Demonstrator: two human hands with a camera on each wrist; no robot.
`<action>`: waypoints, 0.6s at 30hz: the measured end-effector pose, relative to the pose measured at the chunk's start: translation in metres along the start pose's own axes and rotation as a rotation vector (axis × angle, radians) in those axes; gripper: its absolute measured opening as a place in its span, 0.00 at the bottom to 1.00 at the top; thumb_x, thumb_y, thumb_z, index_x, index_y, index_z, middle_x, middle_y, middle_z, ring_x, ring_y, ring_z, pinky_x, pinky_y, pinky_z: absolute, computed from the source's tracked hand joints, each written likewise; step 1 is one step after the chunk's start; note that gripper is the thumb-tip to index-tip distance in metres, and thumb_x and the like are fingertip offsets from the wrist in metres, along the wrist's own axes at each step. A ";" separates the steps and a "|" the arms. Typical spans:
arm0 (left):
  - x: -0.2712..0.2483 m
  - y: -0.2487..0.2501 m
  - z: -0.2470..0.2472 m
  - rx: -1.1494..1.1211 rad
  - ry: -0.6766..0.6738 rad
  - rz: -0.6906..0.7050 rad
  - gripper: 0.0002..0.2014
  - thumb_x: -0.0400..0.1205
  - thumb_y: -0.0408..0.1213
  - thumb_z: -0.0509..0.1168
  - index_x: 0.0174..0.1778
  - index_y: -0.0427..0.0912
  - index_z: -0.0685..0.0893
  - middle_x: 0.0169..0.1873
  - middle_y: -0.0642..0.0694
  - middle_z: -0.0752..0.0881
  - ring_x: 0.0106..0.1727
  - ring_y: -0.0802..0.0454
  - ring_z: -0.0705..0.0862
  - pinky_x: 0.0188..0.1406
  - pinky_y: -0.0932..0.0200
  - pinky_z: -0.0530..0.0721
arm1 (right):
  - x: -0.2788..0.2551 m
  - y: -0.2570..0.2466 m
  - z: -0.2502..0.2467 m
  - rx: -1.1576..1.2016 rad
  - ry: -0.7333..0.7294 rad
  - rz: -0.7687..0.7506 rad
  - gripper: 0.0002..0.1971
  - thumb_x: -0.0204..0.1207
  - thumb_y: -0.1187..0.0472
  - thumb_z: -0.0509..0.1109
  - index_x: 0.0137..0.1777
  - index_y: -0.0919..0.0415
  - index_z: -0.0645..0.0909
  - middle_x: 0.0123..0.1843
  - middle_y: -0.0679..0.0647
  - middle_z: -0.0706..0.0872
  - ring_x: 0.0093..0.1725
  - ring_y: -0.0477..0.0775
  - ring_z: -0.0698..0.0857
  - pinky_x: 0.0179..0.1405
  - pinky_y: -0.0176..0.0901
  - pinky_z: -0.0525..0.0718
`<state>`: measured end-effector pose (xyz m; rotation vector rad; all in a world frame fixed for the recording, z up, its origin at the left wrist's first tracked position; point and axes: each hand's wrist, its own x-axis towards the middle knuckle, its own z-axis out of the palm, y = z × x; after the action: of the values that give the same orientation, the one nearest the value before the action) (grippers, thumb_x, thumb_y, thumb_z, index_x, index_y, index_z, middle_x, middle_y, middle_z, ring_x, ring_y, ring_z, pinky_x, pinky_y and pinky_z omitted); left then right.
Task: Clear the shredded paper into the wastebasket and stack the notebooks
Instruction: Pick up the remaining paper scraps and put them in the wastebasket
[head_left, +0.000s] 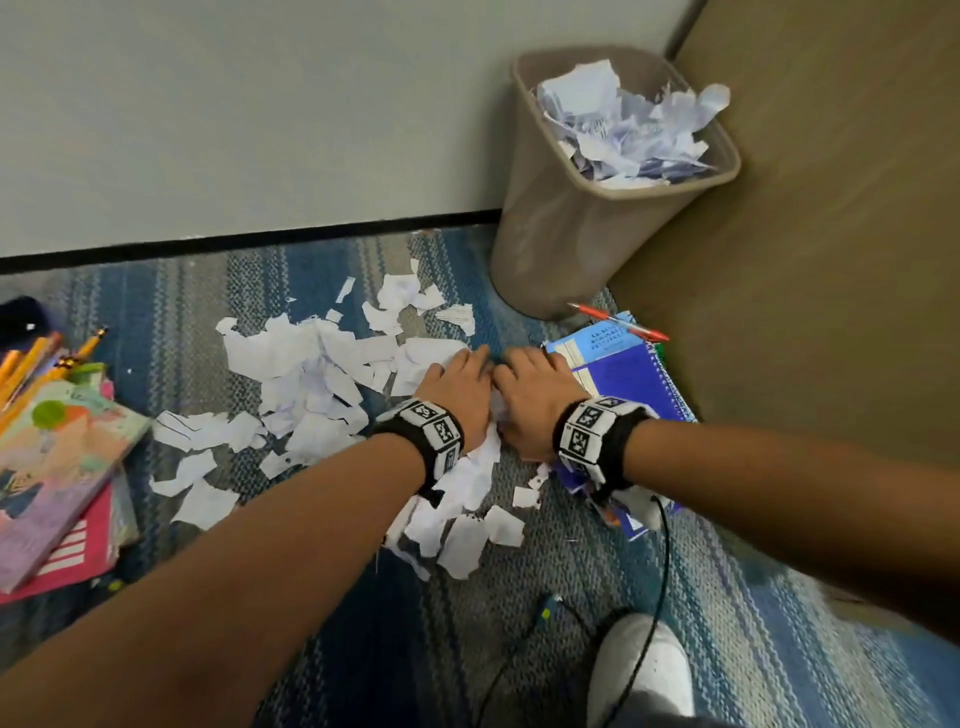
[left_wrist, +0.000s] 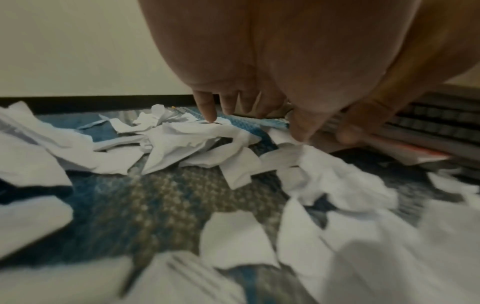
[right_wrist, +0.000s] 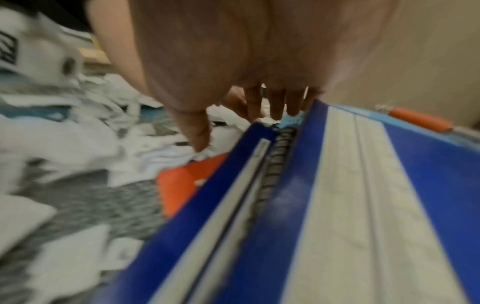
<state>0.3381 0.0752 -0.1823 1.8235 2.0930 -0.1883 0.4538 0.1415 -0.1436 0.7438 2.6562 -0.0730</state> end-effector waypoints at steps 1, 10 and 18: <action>0.005 -0.002 -0.001 0.017 -0.017 -0.007 0.34 0.83 0.48 0.57 0.83 0.41 0.53 0.84 0.44 0.47 0.84 0.44 0.51 0.76 0.42 0.61 | 0.008 0.009 0.000 -0.053 -0.041 -0.017 0.35 0.69 0.40 0.68 0.73 0.57 0.67 0.73 0.59 0.71 0.73 0.62 0.69 0.72 0.59 0.67; 0.025 -0.002 0.008 0.109 -0.124 0.044 0.33 0.86 0.53 0.48 0.84 0.41 0.49 0.85 0.43 0.44 0.84 0.43 0.47 0.77 0.41 0.57 | 0.006 0.047 -0.012 -0.239 0.032 -0.166 0.30 0.70 0.31 0.59 0.59 0.55 0.79 0.59 0.54 0.83 0.66 0.60 0.75 0.69 0.61 0.65; 0.049 0.035 0.014 0.013 -0.029 0.096 0.38 0.81 0.54 0.52 0.84 0.42 0.49 0.84 0.43 0.48 0.83 0.41 0.49 0.76 0.41 0.56 | -0.020 0.071 -0.010 -0.161 0.217 -0.284 0.20 0.64 0.38 0.62 0.46 0.52 0.80 0.47 0.48 0.84 0.54 0.57 0.81 0.62 0.56 0.65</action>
<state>0.3697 0.1219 -0.2075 1.9124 1.9837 -0.2021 0.5023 0.1947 -0.1232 0.3356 2.9141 0.1530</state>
